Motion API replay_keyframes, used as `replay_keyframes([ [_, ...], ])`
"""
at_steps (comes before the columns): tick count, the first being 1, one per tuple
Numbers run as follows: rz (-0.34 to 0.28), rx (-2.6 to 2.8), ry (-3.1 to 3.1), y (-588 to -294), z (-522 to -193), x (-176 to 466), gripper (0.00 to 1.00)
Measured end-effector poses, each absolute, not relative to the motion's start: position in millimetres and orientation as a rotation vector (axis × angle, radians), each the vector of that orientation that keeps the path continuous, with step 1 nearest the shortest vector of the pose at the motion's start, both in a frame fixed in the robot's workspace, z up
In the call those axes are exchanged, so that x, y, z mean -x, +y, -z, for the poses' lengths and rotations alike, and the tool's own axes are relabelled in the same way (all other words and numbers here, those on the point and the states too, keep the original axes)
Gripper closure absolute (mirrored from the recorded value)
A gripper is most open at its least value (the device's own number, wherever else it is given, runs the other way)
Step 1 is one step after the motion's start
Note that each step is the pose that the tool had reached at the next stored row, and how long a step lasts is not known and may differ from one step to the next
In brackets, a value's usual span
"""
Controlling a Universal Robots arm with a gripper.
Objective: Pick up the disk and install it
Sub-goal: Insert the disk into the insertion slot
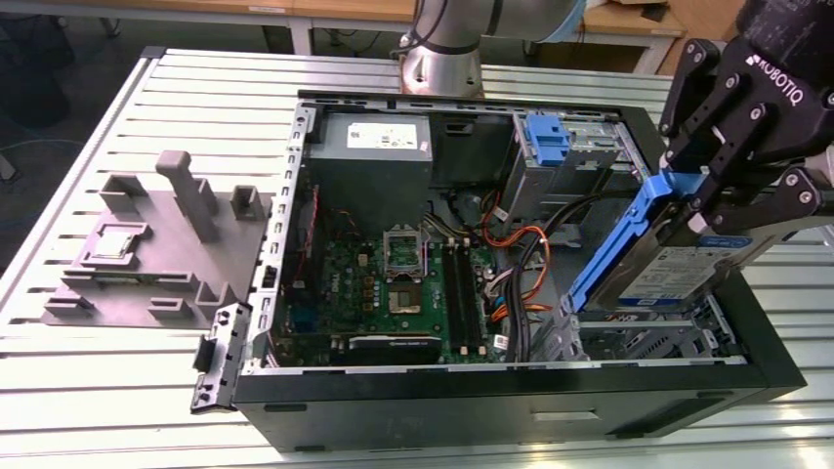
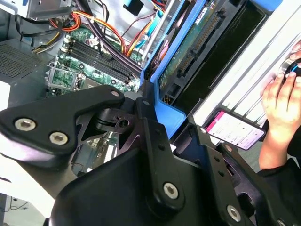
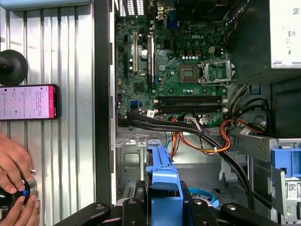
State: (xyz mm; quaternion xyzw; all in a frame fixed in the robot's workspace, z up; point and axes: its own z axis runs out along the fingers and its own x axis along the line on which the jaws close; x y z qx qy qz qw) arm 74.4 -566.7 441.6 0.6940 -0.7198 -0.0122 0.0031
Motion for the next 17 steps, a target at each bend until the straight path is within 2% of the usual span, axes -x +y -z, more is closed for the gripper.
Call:
replay_keyframes([
  [17,0.038,-2.176,-2.257,-568,-429,-76,0.64],
])
